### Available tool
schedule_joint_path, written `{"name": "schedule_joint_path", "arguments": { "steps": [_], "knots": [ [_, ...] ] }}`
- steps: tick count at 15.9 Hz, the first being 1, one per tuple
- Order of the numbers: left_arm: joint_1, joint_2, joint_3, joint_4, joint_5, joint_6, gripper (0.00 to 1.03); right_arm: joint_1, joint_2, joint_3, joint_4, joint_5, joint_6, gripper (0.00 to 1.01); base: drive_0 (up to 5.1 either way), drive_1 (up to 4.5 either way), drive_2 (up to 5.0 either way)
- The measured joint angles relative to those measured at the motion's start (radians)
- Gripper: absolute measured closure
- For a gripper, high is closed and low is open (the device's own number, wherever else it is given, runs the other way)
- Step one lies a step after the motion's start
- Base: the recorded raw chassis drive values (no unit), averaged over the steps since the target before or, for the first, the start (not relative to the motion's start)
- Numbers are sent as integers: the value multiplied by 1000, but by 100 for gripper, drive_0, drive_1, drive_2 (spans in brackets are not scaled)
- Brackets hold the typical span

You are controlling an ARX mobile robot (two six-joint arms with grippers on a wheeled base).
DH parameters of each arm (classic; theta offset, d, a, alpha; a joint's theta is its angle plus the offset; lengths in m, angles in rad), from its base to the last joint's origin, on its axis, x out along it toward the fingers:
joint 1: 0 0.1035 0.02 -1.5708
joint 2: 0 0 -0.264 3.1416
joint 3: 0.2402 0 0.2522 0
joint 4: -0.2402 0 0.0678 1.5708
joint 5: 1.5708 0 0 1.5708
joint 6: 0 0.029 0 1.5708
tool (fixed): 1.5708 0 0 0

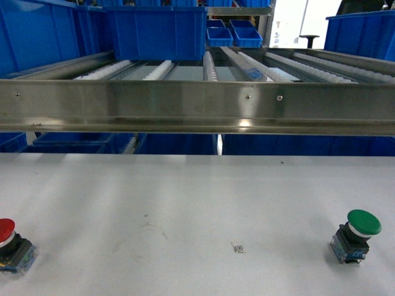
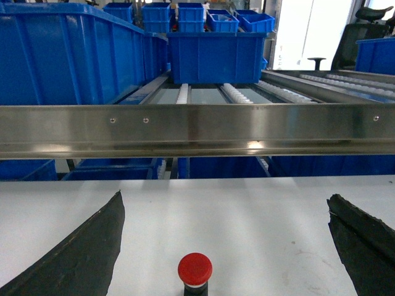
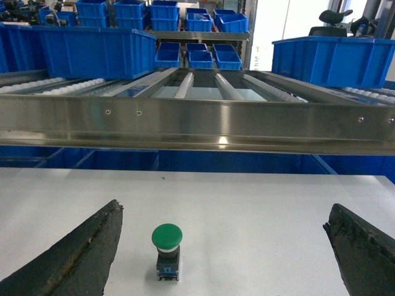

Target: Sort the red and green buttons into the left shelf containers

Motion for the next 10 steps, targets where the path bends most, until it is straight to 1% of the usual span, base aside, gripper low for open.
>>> {"name": "schedule_joint_path", "arguments": {
  "steps": [10],
  "knots": [
    [2, 1, 0, 9, 0, 0, 5, 0, 0, 0, 0, 0, 0, 3, 0, 0, 0]
  ]
}}
